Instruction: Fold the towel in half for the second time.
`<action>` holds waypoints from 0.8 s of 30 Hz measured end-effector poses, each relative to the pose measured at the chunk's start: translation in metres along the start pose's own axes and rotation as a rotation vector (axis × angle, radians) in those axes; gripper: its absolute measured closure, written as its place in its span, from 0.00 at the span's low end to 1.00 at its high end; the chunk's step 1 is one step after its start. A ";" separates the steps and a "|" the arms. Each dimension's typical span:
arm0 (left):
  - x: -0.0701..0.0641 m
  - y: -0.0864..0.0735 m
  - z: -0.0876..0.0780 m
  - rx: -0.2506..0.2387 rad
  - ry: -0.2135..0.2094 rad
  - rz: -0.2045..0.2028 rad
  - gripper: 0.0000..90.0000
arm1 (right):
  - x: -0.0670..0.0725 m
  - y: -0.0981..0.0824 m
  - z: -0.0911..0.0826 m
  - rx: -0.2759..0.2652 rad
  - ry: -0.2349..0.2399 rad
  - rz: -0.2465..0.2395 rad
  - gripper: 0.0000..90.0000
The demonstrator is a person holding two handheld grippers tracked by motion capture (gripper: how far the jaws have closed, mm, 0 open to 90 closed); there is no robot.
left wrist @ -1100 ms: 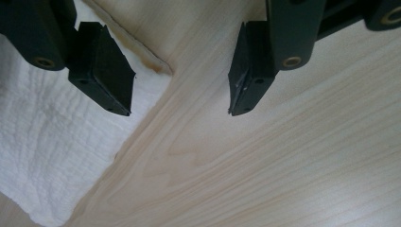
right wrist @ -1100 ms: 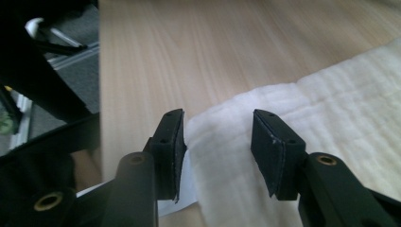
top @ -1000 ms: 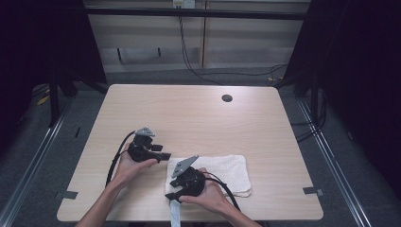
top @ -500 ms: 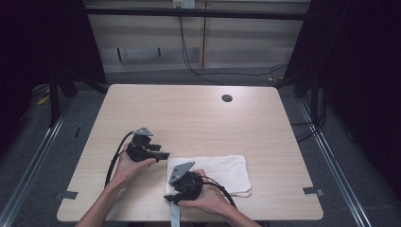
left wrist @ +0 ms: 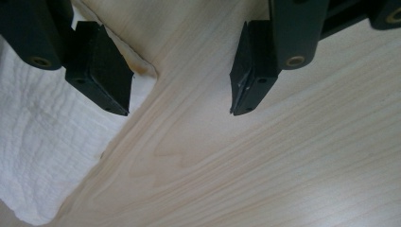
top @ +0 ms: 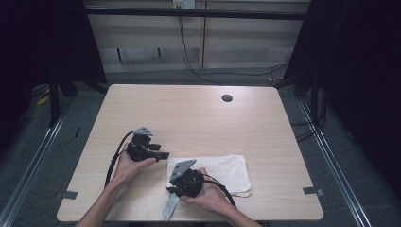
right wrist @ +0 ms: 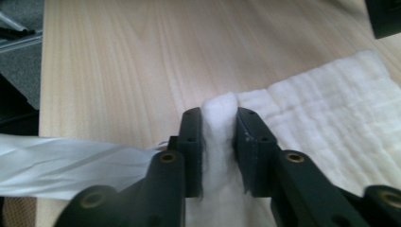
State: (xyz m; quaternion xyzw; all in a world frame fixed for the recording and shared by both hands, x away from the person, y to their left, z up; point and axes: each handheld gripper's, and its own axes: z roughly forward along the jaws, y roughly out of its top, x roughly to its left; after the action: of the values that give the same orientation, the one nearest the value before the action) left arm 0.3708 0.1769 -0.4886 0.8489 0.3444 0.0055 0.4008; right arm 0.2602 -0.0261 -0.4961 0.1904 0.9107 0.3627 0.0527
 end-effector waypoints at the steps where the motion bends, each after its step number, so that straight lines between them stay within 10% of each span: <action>1: -0.001 0.000 0.000 0.003 0.000 0.000 0.44 | 0.000 -0.001 0.000 -0.005 0.000 0.016 0.87; 24: -0.005 0.000 0.016 0.042 -0.044 0.017 0.44 | -0.007 -0.004 0.000 -0.031 0.032 0.098 0.90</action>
State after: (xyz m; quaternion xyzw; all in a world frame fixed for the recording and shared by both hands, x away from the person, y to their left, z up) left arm 0.3716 0.1630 -0.4980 0.8600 0.3283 -0.0173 0.3903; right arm 0.2655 -0.0313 -0.4988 0.2280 0.8954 0.3817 0.0234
